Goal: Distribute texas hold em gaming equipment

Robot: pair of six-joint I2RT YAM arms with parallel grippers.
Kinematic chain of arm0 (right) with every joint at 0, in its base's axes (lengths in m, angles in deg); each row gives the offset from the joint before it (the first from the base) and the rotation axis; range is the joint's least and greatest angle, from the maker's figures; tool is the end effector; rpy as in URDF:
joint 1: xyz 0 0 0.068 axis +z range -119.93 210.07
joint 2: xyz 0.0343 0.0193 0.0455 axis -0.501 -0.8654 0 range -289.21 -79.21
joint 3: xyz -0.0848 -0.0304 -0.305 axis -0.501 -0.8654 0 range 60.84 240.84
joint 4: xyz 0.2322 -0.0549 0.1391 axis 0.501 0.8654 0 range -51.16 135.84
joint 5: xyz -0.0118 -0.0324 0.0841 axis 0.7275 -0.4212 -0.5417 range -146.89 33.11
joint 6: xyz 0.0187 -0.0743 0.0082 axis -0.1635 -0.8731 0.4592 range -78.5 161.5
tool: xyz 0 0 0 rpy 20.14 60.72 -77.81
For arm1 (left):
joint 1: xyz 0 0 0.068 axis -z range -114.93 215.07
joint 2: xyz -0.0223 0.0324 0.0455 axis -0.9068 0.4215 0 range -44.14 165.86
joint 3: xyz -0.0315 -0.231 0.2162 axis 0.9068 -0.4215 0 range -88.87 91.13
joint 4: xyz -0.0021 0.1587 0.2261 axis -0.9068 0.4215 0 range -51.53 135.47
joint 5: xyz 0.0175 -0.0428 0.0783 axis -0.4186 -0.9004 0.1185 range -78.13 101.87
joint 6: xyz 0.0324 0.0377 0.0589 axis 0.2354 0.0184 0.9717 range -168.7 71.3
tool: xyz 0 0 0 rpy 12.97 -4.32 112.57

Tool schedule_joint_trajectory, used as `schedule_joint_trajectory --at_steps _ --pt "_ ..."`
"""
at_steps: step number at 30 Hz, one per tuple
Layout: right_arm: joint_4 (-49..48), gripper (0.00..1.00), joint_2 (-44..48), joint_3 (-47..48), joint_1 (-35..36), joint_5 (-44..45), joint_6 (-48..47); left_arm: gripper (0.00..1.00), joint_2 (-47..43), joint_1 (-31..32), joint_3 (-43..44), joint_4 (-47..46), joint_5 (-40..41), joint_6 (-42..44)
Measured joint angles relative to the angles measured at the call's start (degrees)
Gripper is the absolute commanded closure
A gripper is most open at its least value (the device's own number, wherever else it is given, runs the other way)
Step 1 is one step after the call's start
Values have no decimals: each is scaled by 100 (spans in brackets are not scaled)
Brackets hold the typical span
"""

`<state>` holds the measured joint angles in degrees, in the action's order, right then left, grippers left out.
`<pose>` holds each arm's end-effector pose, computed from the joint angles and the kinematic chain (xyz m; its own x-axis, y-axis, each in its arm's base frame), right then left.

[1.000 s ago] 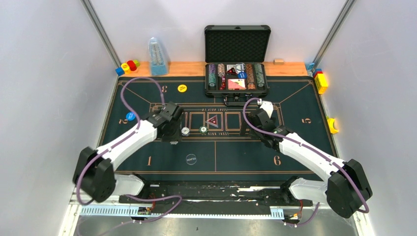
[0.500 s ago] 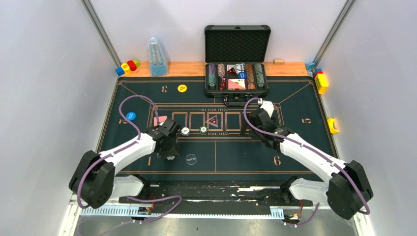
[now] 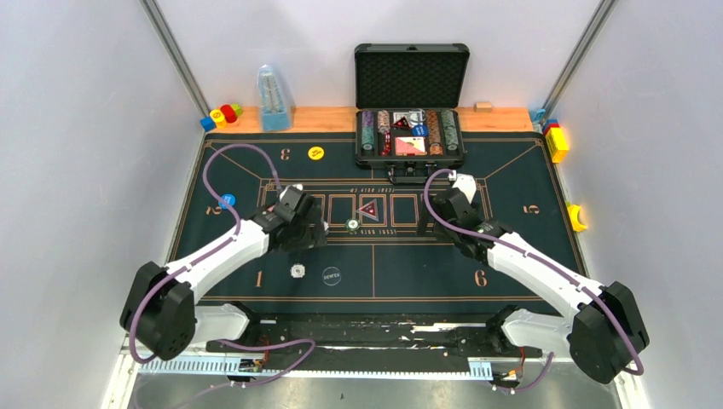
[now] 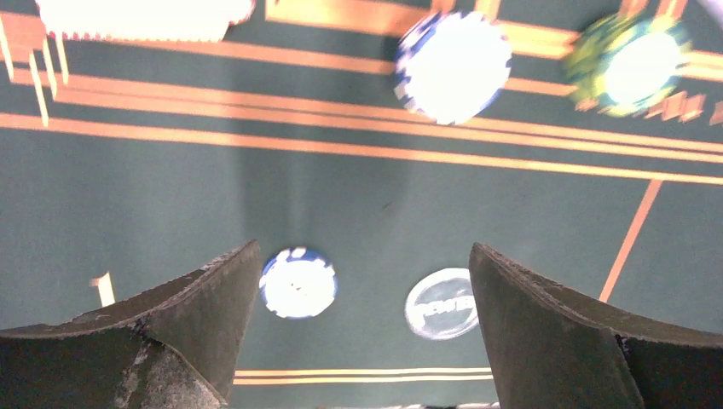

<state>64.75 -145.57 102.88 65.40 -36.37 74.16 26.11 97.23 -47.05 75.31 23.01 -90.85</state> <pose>0.2127 0.1226 0.2413 -0.7216 0.1080 -0.6838 0.0364 0.9923 0.1182 0.2021 -0.1122 0.2086 -0.8746 -0.2278 -0.4279 -0.1795 0.9722 -0.1506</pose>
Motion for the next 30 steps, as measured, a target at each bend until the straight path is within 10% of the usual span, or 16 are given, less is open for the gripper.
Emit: schedule_joint_trajectory --at_steps 11,30 --pt "-2 5 13 -2 0 107 0 17 1858 -299 1694 -426 -256 573" --pt "-2 5 -24 -2 0 179 0 36 2675 -391 1985 -321 -468 695"
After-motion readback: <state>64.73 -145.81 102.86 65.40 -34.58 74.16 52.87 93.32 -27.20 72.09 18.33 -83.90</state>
